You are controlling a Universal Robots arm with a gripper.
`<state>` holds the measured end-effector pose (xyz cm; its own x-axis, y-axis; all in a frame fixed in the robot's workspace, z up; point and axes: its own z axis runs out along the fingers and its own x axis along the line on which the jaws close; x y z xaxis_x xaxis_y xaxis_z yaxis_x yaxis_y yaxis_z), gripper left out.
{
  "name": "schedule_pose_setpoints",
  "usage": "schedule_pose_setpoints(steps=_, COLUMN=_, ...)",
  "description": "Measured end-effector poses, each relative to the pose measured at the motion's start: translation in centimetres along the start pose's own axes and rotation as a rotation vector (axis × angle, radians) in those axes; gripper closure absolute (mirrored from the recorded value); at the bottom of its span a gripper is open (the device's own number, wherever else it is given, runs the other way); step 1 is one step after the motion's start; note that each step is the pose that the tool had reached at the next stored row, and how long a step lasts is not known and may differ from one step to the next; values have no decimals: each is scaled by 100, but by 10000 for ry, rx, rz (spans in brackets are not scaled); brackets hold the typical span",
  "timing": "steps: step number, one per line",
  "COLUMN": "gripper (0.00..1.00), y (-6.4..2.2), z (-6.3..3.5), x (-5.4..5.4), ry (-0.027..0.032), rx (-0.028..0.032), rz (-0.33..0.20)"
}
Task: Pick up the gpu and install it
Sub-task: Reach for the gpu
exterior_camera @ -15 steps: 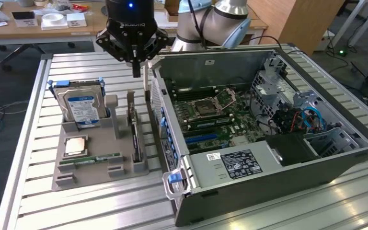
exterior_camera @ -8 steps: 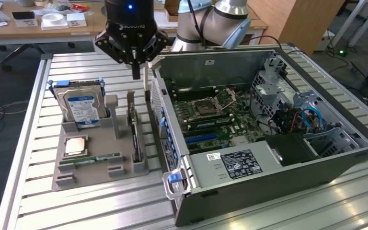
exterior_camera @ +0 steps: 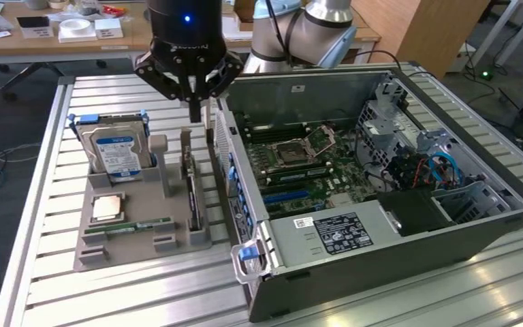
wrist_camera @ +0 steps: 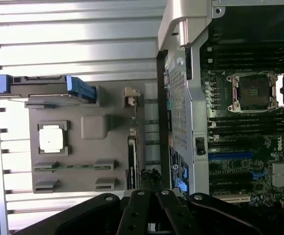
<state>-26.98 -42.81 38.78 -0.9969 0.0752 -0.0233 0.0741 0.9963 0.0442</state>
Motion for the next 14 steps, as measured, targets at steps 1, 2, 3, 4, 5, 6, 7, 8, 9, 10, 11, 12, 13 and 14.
schedule_pose_setpoints(steps=1, gripper=89, y=-32, z=-1, x=-1, ry=0, rx=0, rz=0)
schedule_pose_setpoints(steps=2, gripper=89, y=-61, z=-2, x=-2, ry=-1, rx=0, rz=0)
schedule_pose_setpoints(steps=3, gripper=89, y=-89, z=-3, x=-2, ry=-2, rx=-1, rz=1)
schedule_pose_setpoints(steps=4, gripper=89, y=-115, z=-5, x=-3, ry=-1, rx=1, rz=1)
schedule_pose_setpoints(steps=5, gripper=89, y=-139, z=-6, x=-4, ry=0, rx=1, rz=0)
schedule_pose_setpoints(steps=6, gripper=89, y=-154, z=-7, x=-4, ry=-1, rx=1, rz=-1)
schedule_pose_setpoints(steps=7, gripper=89, y=-160, z=-6, x=-3, ry=-1, rx=0, rz=0)
schedule_pose_setpoints(steps=8, gripper=89, y=-164, z=-7, x=-2, ry=-1, rx=1, rz=1)
schedule_pose_setpoints(steps=9, gripper=89, y=-167, z=-7, x=-2, ry=-1, rx=0, rz=1)
schedule_pose_setpoints(steps=10, gripper=89, y=-170, z=-7, x=-1, ry=-1, rx=0, rz=1)
schedule_pose_setpoints(steps=11, gripper=89, y=-176, z=-7, x=-2, ry=-1, rx=1, rz=-1)
schedule_pose_setpoints(steps=12, gripper=89, y=-182, z=-7, x=1, ry=-1, rx=1, rz=-1)
schedule_pose_setpoints(steps=13, gripper=89, y=-187, z=-7, x=5, ry=-1, rx=0, rz=1)
schedule_pose_setpoints(steps=14, gripper=89, y=-190, z=-6, x=11, ry=-2, rx=0, rz=1)
